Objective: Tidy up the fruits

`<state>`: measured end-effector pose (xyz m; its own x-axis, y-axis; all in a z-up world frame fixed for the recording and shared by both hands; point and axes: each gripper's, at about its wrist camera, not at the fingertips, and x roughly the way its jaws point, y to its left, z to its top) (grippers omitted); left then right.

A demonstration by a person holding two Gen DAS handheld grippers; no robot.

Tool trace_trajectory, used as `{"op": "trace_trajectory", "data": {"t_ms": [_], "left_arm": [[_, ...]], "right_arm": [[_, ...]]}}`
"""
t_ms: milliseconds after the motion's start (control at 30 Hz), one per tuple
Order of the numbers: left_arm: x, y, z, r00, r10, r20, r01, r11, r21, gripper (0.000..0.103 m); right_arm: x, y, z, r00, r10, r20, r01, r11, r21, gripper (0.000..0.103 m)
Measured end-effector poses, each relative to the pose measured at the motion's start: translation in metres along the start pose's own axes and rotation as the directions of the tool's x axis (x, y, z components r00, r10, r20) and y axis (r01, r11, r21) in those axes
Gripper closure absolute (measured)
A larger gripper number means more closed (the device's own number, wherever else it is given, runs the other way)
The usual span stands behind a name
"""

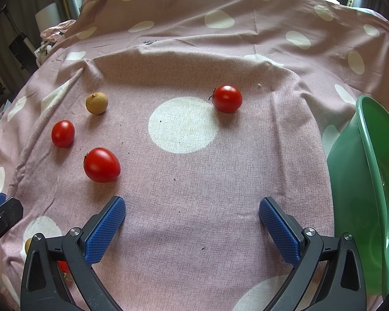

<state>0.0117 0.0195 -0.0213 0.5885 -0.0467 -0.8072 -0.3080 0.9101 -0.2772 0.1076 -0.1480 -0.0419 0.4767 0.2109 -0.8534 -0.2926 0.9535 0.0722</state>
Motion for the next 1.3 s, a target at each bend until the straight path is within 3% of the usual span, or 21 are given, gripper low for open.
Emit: {"op": "trace_trajectory", "data": {"t_ms": [1300], "left_arm": [[0.0003, 0.0008, -0.0002, 1.000, -0.008, -0.002, 0.008, 1.000, -0.002, 0.015]], "right_arm": [[0.0006, 0.0001, 0.0003, 1.000, 0.001, 0.000, -0.001, 1.000, 0.000, 0.001]]}}
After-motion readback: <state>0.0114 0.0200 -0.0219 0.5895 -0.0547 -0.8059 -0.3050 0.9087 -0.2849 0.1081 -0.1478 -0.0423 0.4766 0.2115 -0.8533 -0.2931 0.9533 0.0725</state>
